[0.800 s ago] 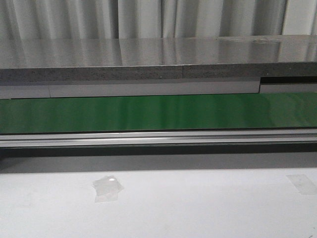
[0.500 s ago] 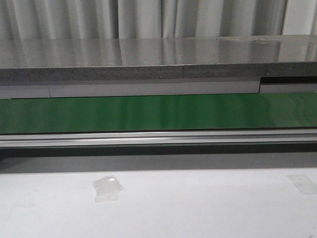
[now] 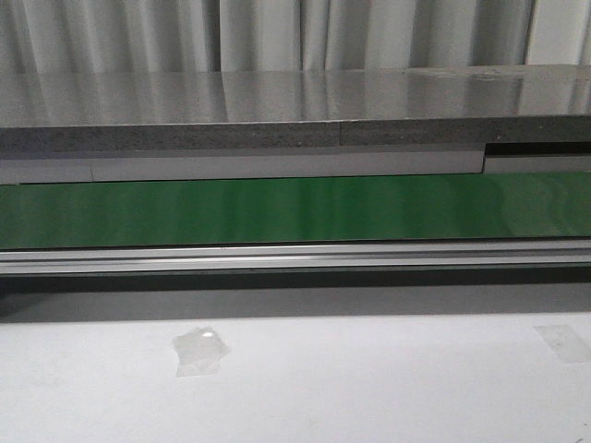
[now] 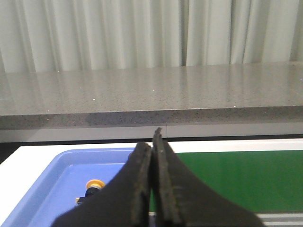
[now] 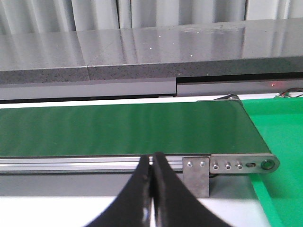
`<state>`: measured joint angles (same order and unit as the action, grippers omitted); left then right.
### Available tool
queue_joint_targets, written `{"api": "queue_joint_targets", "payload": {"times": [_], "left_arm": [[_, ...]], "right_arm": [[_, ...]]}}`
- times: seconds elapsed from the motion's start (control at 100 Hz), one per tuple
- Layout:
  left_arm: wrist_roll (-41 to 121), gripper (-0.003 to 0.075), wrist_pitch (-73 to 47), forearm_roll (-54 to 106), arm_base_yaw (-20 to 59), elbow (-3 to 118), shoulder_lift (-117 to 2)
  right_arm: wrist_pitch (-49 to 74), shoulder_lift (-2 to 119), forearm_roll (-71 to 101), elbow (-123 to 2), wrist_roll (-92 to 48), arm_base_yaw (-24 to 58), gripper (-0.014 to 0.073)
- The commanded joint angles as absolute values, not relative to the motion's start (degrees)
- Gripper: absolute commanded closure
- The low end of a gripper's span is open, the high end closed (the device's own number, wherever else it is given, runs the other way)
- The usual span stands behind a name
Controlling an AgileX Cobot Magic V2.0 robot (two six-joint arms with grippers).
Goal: Move button from left to right
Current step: 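Move the left gripper down over the yellow push-button in the blue bin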
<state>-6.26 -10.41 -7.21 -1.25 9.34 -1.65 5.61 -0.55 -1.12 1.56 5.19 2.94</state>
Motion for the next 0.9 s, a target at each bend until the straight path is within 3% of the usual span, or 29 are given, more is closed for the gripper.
{"api": "queue_joint_targets", "payload": {"times": [0.0, 0.43, 0.89], "left_arm": [[-6.51, 0.074, -12.1, -7.15, -1.3, 17.19, -6.1], [-6.51, 0.074, -48.38, -5.07, -1.3, 46.67, -35.94], [-5.79, 0.0739, -48.76, -2.57, -1.3, 49.48, -49.15]], "right_arm": [[0.92, -1.72, -1.38, 0.71, 4.92, 3.2, 0.0662], [0.92, -1.72, -1.38, 0.71, 4.92, 3.2, 0.0662], [0.92, -1.72, -1.38, 0.71, 4.92, 3.2, 0.0662]]}}
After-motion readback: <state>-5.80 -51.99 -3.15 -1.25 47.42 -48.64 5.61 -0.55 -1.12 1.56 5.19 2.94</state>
